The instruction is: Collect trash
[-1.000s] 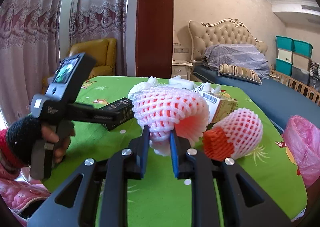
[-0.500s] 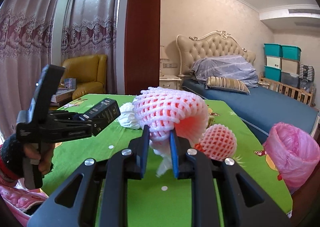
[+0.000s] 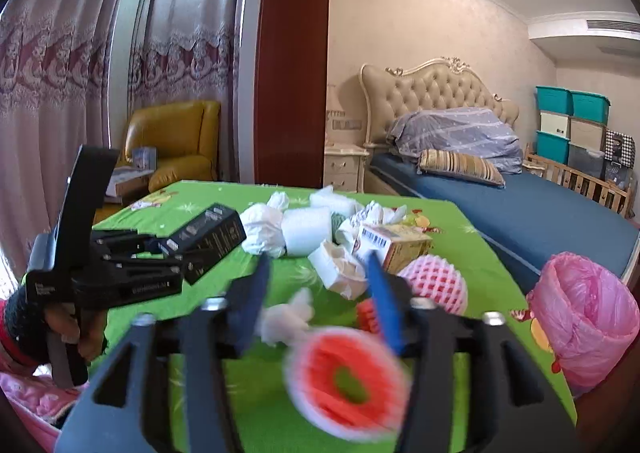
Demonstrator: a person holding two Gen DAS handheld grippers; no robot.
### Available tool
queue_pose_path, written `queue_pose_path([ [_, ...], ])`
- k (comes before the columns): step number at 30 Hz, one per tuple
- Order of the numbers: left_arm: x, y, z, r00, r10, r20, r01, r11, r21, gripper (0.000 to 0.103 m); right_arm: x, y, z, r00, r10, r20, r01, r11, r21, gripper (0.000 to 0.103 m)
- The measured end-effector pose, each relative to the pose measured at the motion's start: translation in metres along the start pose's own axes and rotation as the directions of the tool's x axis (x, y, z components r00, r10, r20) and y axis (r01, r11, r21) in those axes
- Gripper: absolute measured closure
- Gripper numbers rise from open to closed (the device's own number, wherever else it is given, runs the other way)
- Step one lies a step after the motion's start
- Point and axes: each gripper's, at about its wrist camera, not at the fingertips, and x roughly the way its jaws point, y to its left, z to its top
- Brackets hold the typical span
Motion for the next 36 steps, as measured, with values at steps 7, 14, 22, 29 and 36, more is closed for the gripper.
queue_pose_path([
  [7,0.002,0.006,-0.009,1.0,0.002,-0.016,-0.002,1.0,-0.001,0.065,-0.001,-0.018,-0.037,0.992,-0.06,-0.111,0.061,0.998,0.005,0.035],
  [14,0.008,0.001,-0.011,0.999,-0.012,-0.031,0.012,1.0,0.0,0.065,0.0,-0.045,-0.076,0.992,-0.073,-0.107,0.077,0.997,0.031,0.032],
  [22,0.011,0.002,-0.011,0.999,-0.02,-0.047,0.02,1.0,0.005,0.065,0.007,-0.051,-0.075,0.992,-0.071,-0.103,0.074,0.997,0.031,0.033],
  [29,0.014,-0.006,-0.013,0.998,-0.002,-0.057,0.005,0.999,0.047,0.065,0.0,-0.054,-0.057,0.994,-0.072,-0.081,0.072,0.997,-0.004,0.032],
  [36,0.015,-0.006,-0.013,0.998,-0.002,-0.058,0.005,0.999,0.047,0.065,0.001,-0.078,-0.055,0.999,-0.023,-0.049,0.028,0.994,0.102,0.031],
])
